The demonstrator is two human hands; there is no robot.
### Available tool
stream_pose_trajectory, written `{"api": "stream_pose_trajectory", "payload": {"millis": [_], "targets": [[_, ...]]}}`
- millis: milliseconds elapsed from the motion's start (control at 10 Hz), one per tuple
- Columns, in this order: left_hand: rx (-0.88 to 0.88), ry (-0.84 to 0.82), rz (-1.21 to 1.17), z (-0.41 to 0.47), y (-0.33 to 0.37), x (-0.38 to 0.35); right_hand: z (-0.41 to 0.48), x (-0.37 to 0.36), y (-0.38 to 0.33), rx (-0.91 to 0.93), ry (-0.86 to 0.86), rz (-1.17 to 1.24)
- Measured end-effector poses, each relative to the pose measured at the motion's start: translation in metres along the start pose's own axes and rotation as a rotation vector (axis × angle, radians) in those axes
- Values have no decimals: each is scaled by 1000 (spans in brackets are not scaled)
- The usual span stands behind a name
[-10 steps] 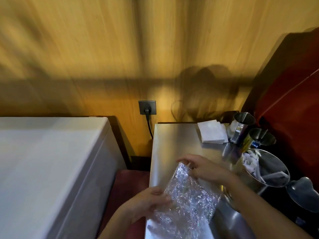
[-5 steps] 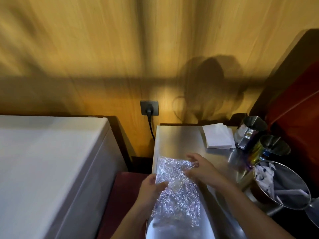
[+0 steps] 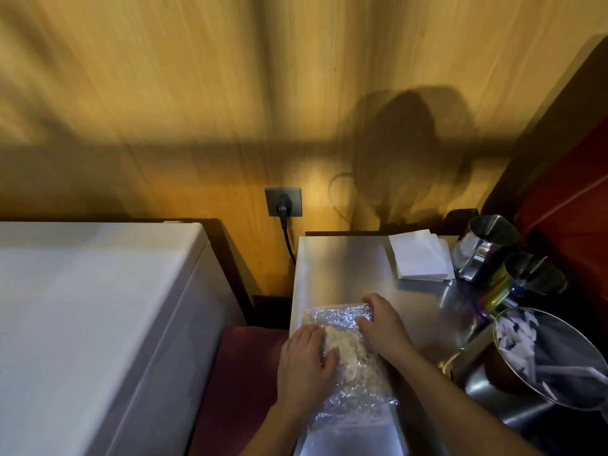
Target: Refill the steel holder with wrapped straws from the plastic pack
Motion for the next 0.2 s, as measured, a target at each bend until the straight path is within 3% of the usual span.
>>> {"api": "stream_pose_trajectory", "payload": {"millis": [200], "targets": [[-73,71,97,13,3,22,2,10,-25,101,-39,-325]]}}
Point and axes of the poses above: each hand's wrist, its own z-axis towards the middle knuckle, its own x-axis out of the back of the hand, y = z × x, the point moved 6 cm from there along z, towards the middle knuckle, and after that the axes turned 2 degrees about x, right-handed, at the moved point
